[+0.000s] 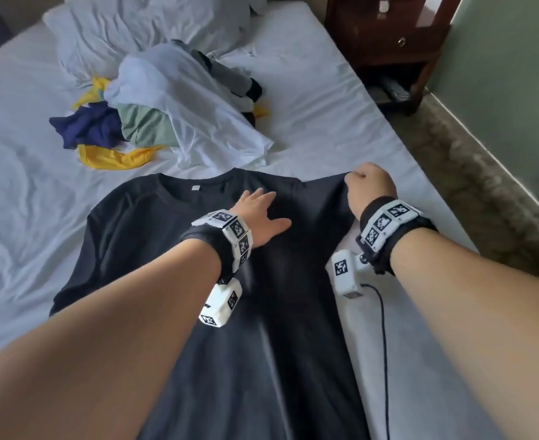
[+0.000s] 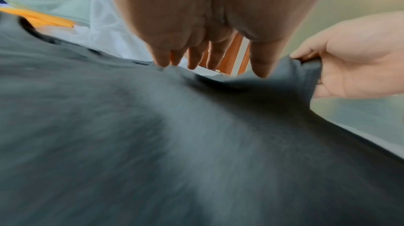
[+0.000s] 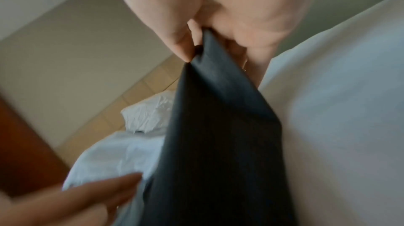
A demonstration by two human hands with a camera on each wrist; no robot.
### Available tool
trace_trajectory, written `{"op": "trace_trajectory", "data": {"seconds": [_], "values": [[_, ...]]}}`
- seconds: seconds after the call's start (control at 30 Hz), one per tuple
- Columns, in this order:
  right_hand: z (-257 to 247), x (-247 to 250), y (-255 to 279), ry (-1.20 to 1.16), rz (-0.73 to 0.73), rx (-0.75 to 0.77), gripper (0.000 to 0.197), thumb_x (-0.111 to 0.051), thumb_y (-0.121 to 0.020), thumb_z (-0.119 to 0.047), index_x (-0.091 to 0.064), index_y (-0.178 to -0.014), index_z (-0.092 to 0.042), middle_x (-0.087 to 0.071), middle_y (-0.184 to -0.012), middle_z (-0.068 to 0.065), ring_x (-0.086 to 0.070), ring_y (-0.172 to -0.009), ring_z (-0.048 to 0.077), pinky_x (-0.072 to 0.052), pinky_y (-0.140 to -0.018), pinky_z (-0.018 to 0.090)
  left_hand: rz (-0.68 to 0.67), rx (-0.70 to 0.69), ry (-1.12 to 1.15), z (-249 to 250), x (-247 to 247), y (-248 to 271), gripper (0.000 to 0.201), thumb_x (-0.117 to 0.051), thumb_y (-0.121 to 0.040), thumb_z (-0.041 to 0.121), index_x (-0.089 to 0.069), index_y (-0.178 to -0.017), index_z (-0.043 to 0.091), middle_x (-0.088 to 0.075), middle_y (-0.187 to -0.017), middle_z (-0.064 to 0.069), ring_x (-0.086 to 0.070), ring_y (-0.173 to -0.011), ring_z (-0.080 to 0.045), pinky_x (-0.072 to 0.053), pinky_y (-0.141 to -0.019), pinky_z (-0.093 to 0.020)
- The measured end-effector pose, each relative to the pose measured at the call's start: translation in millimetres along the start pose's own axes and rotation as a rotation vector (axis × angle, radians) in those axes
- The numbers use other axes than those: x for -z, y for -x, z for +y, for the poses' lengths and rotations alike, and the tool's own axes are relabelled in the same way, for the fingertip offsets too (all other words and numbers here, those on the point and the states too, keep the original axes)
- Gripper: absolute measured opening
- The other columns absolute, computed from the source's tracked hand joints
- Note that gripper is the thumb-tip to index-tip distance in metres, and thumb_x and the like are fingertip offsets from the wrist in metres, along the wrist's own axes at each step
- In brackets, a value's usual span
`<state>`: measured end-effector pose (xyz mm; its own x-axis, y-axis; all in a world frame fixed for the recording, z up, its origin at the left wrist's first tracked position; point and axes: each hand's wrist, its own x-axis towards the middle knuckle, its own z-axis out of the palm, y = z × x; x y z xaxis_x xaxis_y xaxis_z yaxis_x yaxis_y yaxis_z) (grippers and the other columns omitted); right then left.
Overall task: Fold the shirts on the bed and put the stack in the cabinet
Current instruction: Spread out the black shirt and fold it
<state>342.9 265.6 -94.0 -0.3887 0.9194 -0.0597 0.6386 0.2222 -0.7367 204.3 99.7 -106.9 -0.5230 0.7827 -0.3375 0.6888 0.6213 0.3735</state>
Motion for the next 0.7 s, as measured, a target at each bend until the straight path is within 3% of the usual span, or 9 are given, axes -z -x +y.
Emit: {"op": "trace_trajectory", "data": {"seconds": [0.1,0.17,0.27,0.3,0.4,0.5,0.6,0.7], "values": [[7.2,19.3,-33.6,0.046,0.027,-0.058,0.023,-0.044,-0.100,-0.018,-0.061,-0.108,-0.004,-0.063,-0.106,0.015,-0.060,-0.102,0.037,-0.037,-0.077,0.031,-0.052,0.046,-0.034,23.8,-4.1,-16.3,0.090,-0.050,-0.092,0.072,-0.007,-0.163,0.036,-0.002,-0.172,-0.001,0.002,-0.157,-0.031,-0.008,-0.125,-0.051],[19.8,21.3,-41.8,0.184,0.003,-0.093,0.028,-0.043,-0.103,-0.016,-0.059,-0.121,-0.002,-0.063,-0.121,0.019,-0.060,-0.111,0.038,-0.037,-0.078,0.032,-0.113,0.101,-0.049,32.2,-16.6,-24.8,0.097,-0.045,-0.084,0.084,0.001,-0.160,0.047,0.008,-0.171,0.001,0.010,-0.157,-0.034,0.000,-0.124,-0.055],[45.3,20.4,-38.3,0.329,-0.049,-0.149,0.029,-0.047,-0.103,-0.018,-0.057,-0.125,-0.002,-0.063,-0.125,0.021,-0.060,-0.112,0.039,-0.041,-0.078,0.035,-0.154,0.141,-0.125,33.7,-37.4,-33.9,0.113,-0.038,-0.065,0.101,0.012,-0.155,0.055,0.024,-0.168,0.002,0.023,-0.153,-0.036,0.008,-0.122,-0.060],[53.6,20.0,-36.5,0.317,-0.080,-0.183,0.029,-0.051,-0.102,-0.020,-0.059,-0.122,-0.002,-0.064,-0.122,0.021,-0.061,-0.109,0.039,-0.043,-0.079,0.035,-0.161,0.145,-0.148,33.1,-41.4,-35.6,0.117,-0.038,-0.062,0.103,0.015,-0.154,0.055,0.027,-0.167,0.002,0.025,-0.152,-0.037,0.009,-0.121,-0.060],[64.2,22.0,-28.5,0.131,-0.162,-0.278,0.034,-0.066,-0.090,-0.039,-0.064,-0.101,-0.007,-0.067,-0.095,0.013,-0.064,-0.080,0.033,-0.048,-0.072,0.035,-0.180,0.151,-0.173,33.0,-44.9,-37.8,0.122,-0.041,-0.061,0.103,0.019,-0.154,0.053,0.031,-0.165,0.000,0.028,-0.151,-0.037,0.010,-0.119,-0.061],[60.0,23.9,-25.9,0.033,-0.174,-0.324,0.037,-0.078,-0.083,-0.035,-0.063,-0.100,-0.006,-0.066,-0.091,0.012,-0.067,-0.082,0.033,-0.050,-0.070,0.034,-0.180,0.156,-0.181,33.7,-46.4,-37.0,0.125,-0.043,-0.059,0.103,0.021,-0.153,0.053,0.032,-0.165,0.000,0.028,-0.151,-0.037,0.010,-0.119,-0.062],[57.7,24.0,-22.1,0.078,-0.115,-0.275,0.017,-0.063,-0.092,-0.019,-0.055,-0.102,-0.008,-0.058,-0.086,0.009,-0.059,-0.083,0.033,-0.046,-0.071,0.033,-0.152,0.163,-0.212,36.1,-49.9,-37.3,0.130,-0.043,-0.054,0.105,0.020,-0.154,0.051,0.030,-0.166,-0.001,0.026,-0.152,-0.037,0.009,-0.120,-0.059],[46.7,28.1,-7.6,0.135,-0.068,-0.214,0.013,-0.051,-0.099,-0.022,-0.044,-0.106,-0.013,-0.053,-0.086,0.005,-0.061,-0.074,0.033,-0.053,-0.060,0.036,-0.096,0.172,-0.218,43.6,-48.5,-33.6,0.136,-0.047,-0.049,0.105,0.015,-0.156,0.050,0.024,-0.168,-0.003,0.022,-0.153,-0.037,0.007,-0.123,-0.058]]}}
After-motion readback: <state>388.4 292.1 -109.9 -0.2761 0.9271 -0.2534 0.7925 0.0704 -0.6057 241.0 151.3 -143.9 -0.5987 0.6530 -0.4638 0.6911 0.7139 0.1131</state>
